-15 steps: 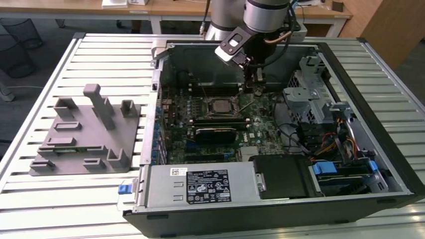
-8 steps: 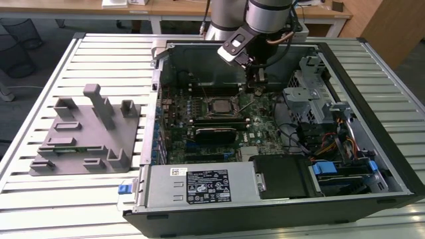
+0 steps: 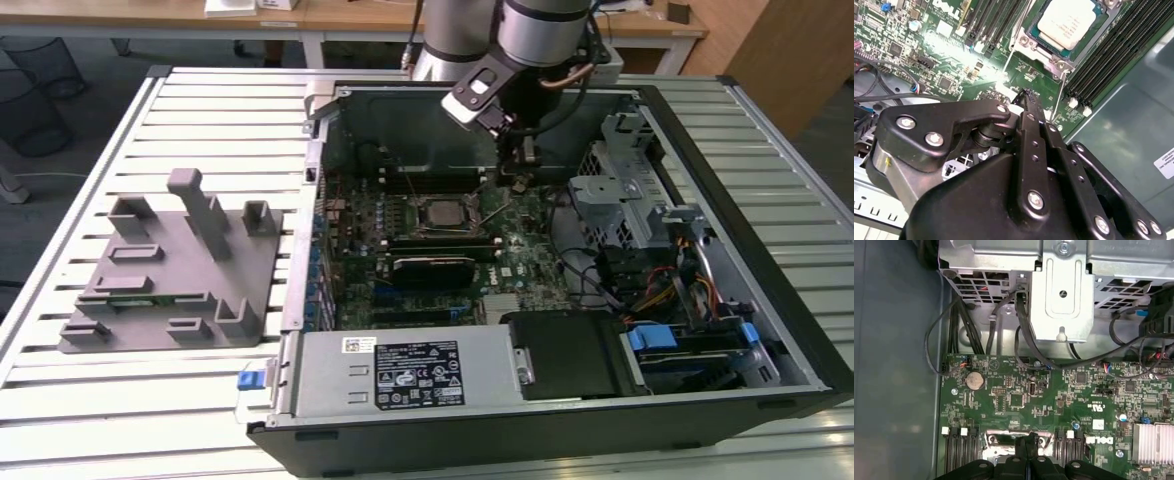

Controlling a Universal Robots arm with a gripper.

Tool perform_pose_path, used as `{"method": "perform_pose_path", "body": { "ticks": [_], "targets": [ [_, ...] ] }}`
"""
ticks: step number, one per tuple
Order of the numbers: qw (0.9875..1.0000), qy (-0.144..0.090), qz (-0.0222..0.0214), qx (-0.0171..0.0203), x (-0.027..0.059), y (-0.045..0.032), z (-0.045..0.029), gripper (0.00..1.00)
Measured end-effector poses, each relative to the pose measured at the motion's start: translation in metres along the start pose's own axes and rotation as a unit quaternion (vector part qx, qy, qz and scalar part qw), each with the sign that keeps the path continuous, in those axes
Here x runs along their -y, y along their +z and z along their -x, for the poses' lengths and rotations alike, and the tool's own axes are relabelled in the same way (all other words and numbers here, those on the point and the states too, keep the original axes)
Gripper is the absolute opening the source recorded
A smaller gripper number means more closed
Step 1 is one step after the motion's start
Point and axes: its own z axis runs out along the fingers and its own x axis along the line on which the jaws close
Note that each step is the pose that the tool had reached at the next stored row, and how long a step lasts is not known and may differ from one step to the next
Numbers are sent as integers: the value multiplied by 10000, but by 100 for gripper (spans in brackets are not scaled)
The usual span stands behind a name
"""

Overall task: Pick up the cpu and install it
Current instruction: 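Close the cpu cover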

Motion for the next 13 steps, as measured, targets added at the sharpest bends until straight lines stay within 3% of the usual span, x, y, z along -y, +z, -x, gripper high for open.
{"method": "perform_pose_path", "body": {
  "ticks": [13],
  "targets": [
    [10000, 0, 0, 0, -117, 19, -43, 11]
  ]
}}
